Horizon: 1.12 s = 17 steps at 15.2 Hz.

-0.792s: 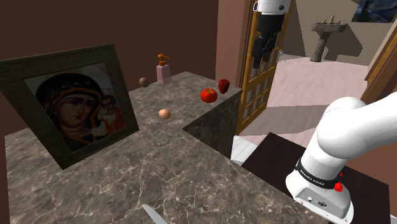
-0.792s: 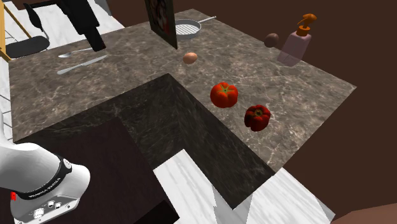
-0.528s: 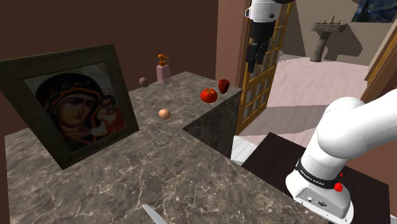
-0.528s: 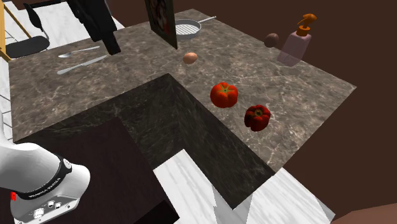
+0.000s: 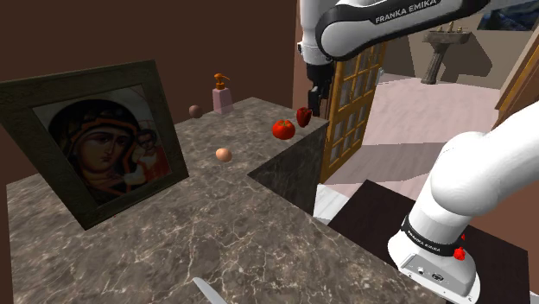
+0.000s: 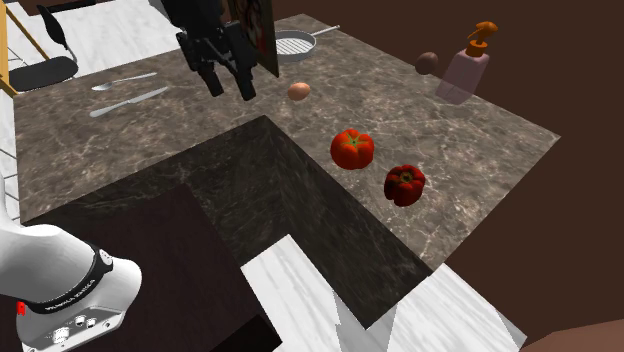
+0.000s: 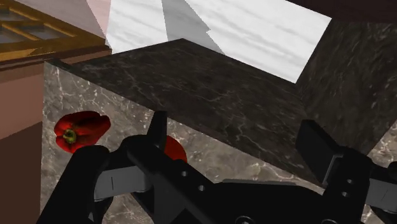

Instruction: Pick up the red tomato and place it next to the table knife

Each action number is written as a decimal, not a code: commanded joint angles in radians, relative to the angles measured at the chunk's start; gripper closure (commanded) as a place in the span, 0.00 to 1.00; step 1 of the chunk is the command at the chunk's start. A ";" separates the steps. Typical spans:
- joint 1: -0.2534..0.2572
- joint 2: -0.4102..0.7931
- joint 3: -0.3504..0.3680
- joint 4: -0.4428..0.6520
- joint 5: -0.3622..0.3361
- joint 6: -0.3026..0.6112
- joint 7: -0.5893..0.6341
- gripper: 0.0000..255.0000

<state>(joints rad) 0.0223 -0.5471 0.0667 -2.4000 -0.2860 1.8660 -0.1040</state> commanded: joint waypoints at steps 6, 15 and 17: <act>-0.038 0.255 0.086 0.031 -0.249 0.184 0.088 0.00; -0.062 0.627 0.142 0.189 -0.683 0.245 0.282 0.00; -0.052 0.712 0.137 0.239 -0.779 0.234 0.318 0.00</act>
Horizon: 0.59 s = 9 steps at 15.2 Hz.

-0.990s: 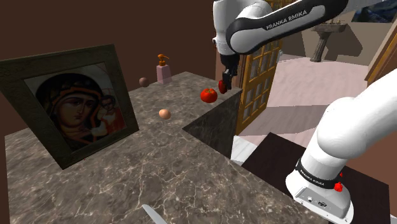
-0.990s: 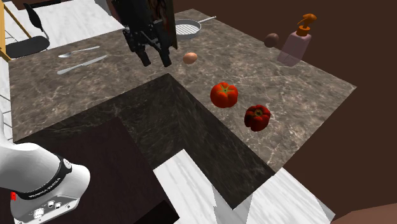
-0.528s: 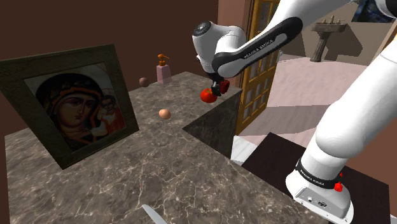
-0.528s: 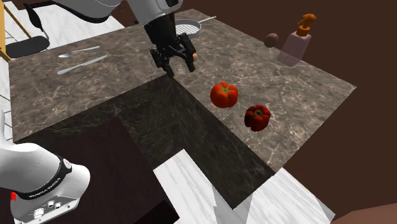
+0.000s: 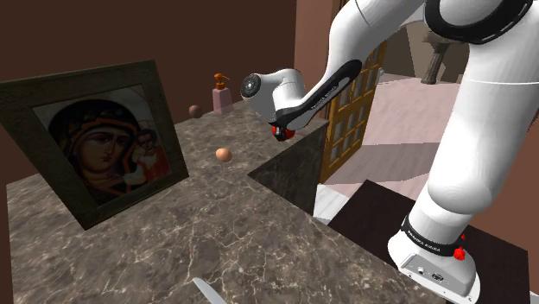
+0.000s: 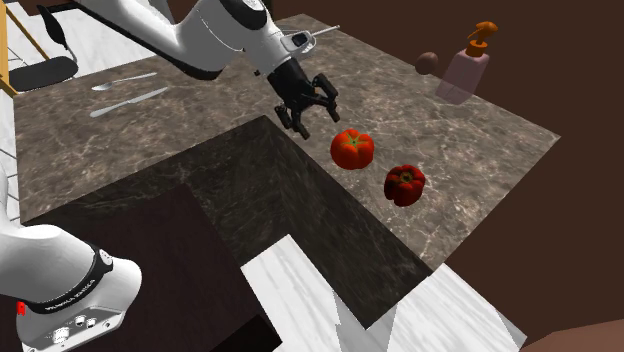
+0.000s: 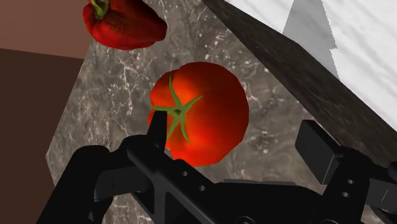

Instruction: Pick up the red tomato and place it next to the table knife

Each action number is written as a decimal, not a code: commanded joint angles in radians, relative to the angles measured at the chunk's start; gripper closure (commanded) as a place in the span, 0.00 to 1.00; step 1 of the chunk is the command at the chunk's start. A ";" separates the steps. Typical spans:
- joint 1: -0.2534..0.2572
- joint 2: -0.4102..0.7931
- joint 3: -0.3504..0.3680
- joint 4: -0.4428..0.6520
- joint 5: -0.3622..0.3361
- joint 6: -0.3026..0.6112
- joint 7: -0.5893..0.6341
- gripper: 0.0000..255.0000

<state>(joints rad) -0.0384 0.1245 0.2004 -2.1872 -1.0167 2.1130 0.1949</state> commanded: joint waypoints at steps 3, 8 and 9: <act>0.008 0.089 -0.012 0.049 -0.103 -0.002 0.039 0.00; -0.012 0.128 -0.034 0.056 -0.144 0.037 0.057 0.00; -0.014 0.132 -0.037 0.057 -0.149 0.041 0.059 0.00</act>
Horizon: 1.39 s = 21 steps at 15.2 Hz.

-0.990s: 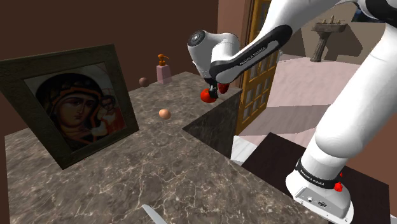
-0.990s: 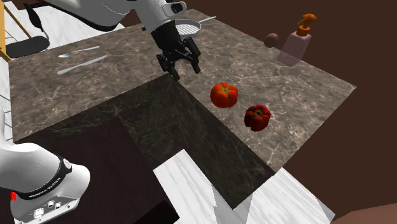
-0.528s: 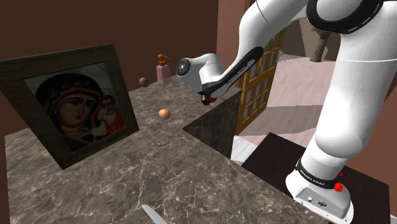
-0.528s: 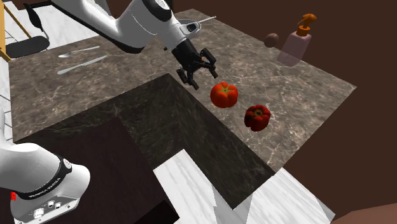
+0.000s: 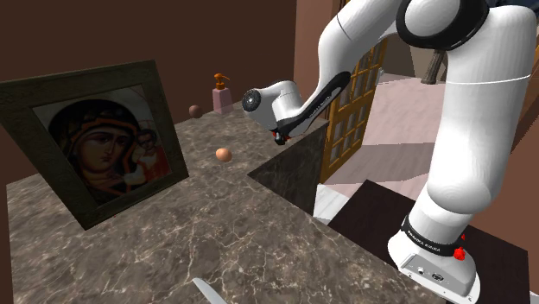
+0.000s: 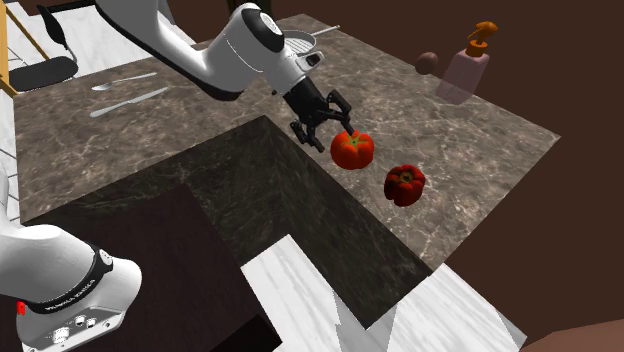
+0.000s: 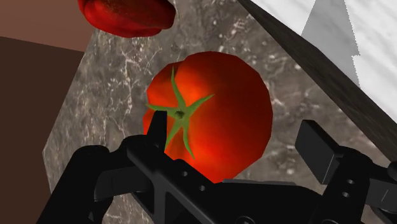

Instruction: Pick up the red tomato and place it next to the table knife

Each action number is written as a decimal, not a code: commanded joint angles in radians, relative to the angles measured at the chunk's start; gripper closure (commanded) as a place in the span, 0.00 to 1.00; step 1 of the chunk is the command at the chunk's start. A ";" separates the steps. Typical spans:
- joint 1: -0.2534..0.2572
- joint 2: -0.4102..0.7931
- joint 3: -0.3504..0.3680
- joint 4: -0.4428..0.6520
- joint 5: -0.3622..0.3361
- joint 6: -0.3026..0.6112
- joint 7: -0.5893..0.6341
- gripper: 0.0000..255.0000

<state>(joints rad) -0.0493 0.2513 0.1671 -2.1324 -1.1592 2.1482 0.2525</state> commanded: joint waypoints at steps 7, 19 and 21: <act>-0.003 0.006 -0.004 0.002 -0.006 0.006 0.001 0.00; -0.005 -0.014 -0.001 0.002 0.008 -0.001 -0.020 1.00; -0.006 -0.033 0.002 0.004 0.023 -0.009 -0.041 1.00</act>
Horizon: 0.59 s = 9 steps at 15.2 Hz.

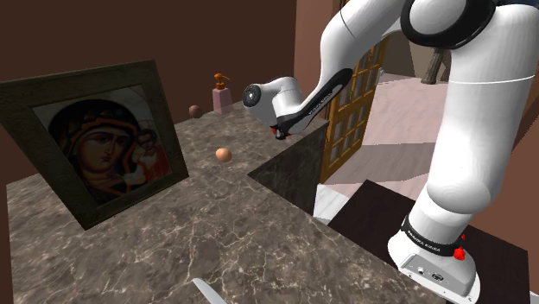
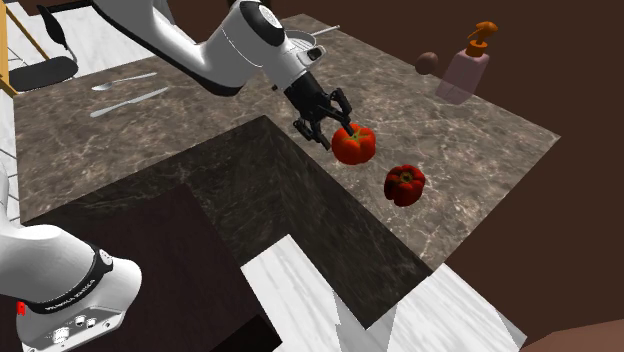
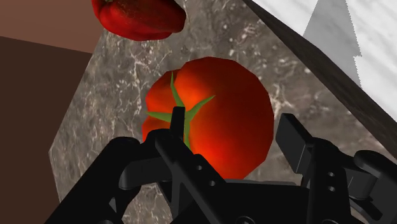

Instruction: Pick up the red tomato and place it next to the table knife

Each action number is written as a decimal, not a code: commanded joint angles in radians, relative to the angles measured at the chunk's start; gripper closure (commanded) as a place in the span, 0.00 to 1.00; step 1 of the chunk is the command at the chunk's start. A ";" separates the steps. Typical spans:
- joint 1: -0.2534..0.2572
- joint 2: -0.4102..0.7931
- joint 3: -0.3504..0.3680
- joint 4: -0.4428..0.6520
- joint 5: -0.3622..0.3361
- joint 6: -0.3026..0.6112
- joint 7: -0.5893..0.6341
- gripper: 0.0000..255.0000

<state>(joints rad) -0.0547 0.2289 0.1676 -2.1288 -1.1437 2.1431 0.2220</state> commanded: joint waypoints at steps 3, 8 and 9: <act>-0.002 -0.037 0.005 0.003 0.030 -0.017 -0.043 1.00; -0.004 -0.080 0.010 0.012 0.066 -0.040 -0.097 1.00; -0.004 -0.088 0.011 0.015 0.073 -0.044 -0.108 1.00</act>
<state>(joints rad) -0.0585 0.1501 0.1774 -2.1176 -1.0799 2.1049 0.1276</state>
